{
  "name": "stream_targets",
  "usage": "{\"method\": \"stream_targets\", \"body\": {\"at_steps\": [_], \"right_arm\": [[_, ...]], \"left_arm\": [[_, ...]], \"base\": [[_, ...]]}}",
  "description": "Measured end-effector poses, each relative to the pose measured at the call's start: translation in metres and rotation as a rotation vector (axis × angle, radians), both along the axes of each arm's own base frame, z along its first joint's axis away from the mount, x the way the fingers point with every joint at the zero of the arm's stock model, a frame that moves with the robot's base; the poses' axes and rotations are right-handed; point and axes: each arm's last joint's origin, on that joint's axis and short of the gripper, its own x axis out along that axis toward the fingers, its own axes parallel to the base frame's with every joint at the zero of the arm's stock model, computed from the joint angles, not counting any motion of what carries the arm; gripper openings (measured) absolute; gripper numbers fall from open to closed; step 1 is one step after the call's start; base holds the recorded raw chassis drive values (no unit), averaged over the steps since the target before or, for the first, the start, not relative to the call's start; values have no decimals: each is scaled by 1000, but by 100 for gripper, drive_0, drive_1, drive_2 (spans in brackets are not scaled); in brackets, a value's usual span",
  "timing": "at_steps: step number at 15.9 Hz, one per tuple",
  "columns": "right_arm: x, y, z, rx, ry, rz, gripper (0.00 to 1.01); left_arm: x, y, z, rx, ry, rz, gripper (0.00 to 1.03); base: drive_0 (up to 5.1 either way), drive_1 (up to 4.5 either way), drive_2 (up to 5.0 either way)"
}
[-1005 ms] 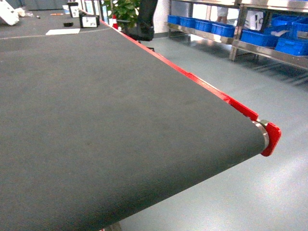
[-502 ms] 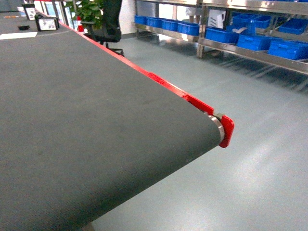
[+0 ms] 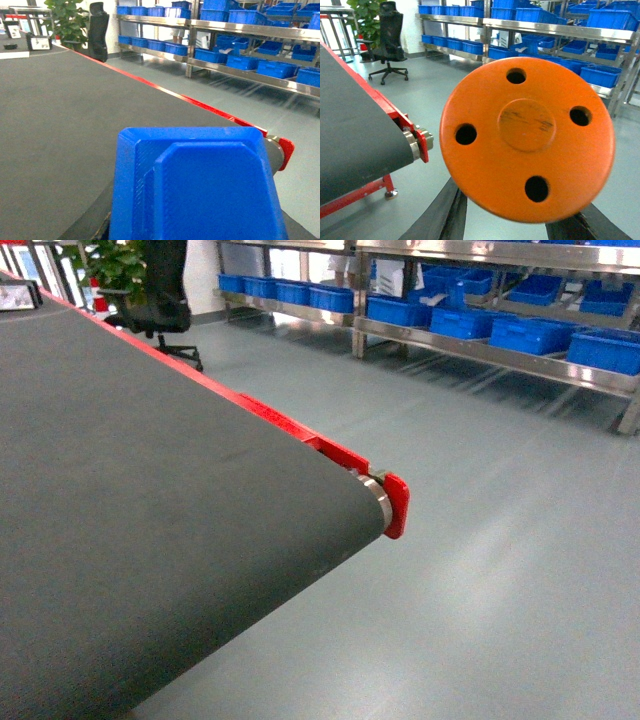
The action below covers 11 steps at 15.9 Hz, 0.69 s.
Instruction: Sort blue parts and orange caps into right shelf containers
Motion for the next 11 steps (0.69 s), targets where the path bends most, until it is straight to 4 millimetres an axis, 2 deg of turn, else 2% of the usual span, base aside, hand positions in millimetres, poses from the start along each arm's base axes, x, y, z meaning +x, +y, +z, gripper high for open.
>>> {"method": "stream_targets", "body": {"at_steps": [11], "right_arm": [[0, 0, 0, 0, 0, 0, 38]], "left_arm": [[0, 0, 0, 0, 0, 0, 44]], "base": [[-160, -160, -160]]}}
